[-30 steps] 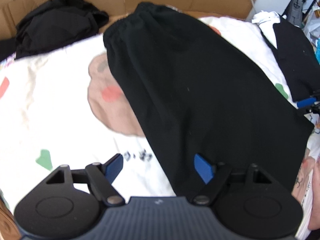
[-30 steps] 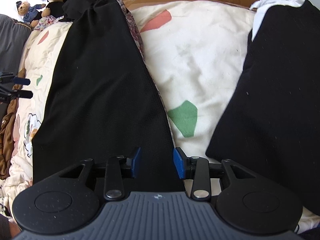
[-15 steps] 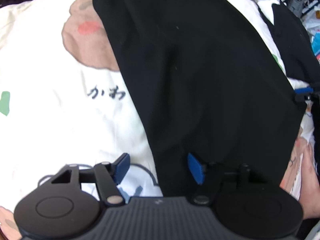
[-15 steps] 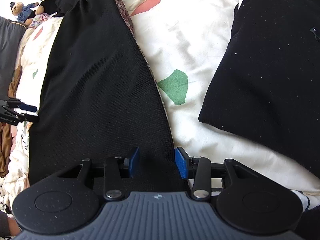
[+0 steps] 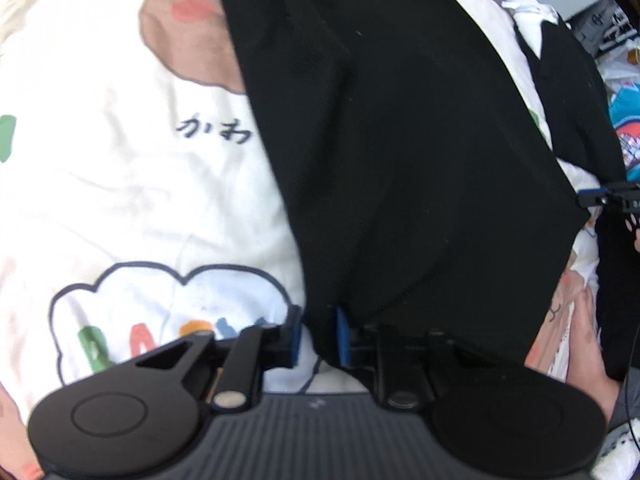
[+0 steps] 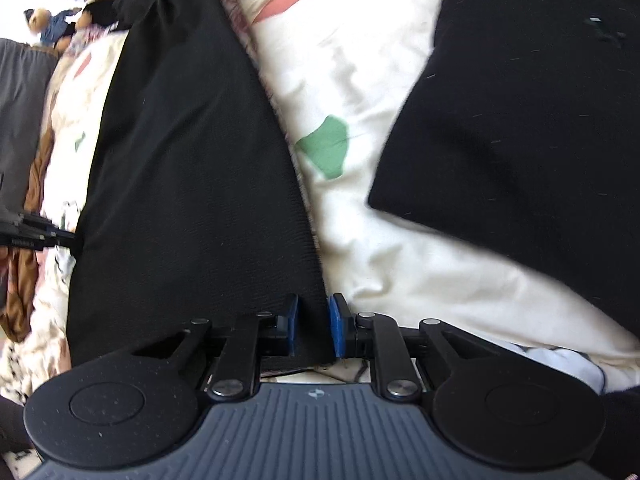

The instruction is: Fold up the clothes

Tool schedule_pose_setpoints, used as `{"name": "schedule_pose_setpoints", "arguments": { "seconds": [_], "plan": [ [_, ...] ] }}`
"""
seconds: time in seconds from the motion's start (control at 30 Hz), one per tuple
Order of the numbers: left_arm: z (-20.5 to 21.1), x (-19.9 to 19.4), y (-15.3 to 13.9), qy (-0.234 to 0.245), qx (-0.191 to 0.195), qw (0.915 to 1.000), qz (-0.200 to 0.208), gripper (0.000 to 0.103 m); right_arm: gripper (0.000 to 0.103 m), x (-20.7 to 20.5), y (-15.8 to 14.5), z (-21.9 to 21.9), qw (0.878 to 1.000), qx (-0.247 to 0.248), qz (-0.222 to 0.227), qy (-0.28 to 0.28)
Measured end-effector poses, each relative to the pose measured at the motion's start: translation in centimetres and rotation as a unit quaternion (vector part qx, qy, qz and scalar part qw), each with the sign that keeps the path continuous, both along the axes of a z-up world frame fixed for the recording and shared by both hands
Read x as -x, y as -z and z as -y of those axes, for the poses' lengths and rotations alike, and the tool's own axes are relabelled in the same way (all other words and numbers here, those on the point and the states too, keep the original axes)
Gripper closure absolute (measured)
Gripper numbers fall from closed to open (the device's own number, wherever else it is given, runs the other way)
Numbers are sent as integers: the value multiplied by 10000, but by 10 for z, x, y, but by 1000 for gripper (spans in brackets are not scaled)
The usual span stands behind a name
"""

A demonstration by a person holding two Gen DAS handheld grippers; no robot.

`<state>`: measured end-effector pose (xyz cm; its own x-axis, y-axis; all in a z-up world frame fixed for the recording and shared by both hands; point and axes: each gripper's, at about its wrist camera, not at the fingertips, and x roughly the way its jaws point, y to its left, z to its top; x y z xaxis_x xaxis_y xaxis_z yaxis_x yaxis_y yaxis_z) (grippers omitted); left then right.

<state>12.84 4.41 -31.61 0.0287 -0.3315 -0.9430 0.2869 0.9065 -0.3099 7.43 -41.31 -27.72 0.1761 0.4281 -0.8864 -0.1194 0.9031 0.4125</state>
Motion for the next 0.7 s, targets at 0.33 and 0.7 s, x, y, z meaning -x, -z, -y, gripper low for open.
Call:
{"name": "schedule_pose_setpoints", "arguments": {
  "seconds": [0.33, 0.7],
  "plan": [
    [2, -16, 17, -149, 311, 9994, 12, 46, 64, -1, 16, 0, 9995, -250, -206, 66],
    [-12, -20, 42, -542, 479, 9968, -329, 90, 91, 1, 26, -3, 9993, -202, -240, -191]
  ]
}}
